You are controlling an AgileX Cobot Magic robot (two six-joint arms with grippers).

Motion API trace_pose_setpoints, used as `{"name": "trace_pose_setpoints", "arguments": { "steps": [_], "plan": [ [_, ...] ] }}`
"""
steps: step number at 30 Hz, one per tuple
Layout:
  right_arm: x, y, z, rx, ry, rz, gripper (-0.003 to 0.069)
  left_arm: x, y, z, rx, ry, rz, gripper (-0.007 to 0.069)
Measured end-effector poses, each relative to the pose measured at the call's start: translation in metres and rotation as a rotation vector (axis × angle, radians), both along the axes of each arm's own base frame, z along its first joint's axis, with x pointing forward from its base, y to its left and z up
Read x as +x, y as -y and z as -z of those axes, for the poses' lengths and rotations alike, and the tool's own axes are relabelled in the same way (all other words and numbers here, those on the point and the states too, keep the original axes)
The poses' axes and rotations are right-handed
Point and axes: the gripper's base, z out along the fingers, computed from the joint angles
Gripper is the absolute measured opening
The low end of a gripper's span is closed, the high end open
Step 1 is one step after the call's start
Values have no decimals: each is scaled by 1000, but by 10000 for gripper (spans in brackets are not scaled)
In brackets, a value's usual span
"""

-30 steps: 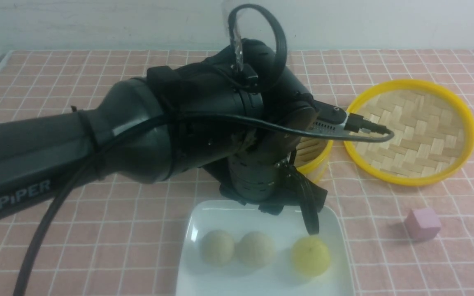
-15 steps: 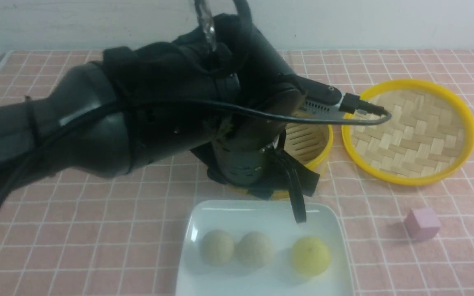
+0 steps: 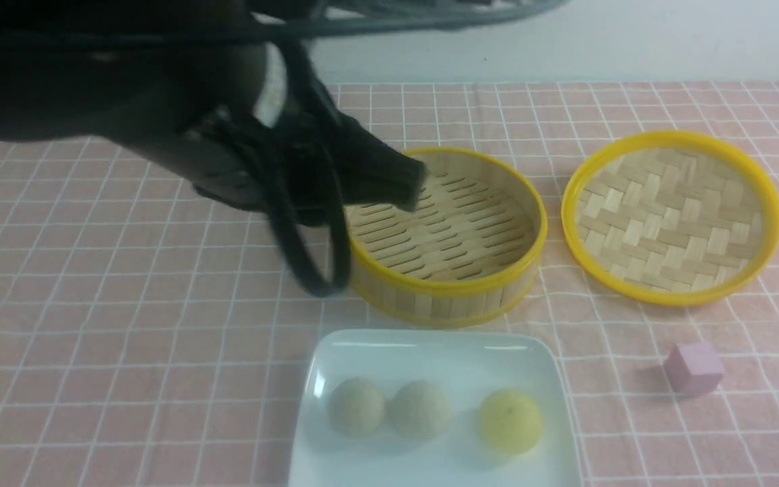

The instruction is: Put the steamed buns into the plate on the pink tablecloth.

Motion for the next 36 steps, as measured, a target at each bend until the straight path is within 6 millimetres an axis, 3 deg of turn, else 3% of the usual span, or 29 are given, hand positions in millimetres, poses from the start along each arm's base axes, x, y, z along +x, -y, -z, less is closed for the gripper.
{"name": "trace_pose_setpoints", "arguments": {
  "steps": [5, 8, 11, 14, 20, 22, 27, 36],
  "plan": [
    [0, 1, 0, 0, 0, 17, 52, -27, -43, -32, -73, 71, -30, 218],
    [0, 1, 0, 0, 0, 17, 56, -52, -76, -51, -175, 125, -23, 98],
    [0, 1, 0, 0, 0, 17, 57, -67, -91, -50, -222, 112, -2, 24],
    [0, 1, 0, 0, 0, 17, 59, -85, -108, -31, -242, 67, 24, 1],
    [0, 1, 0, 0, 0, 17, 71, -105, -134, 26, -191, 15, 28, 1],
    [0, 1, 0, 0, 0, 17, 74, -107, -134, 44, -283, 65, 51, 1],
    [0, 1, 0, 0, 0, 17, 80, -104, -120, 63, -517, 174, 112, 4],
    [0, 1, 0, 0, 0, 17, 86, -101, -115, 90, -478, 135, 109, 15]
  ]
}}
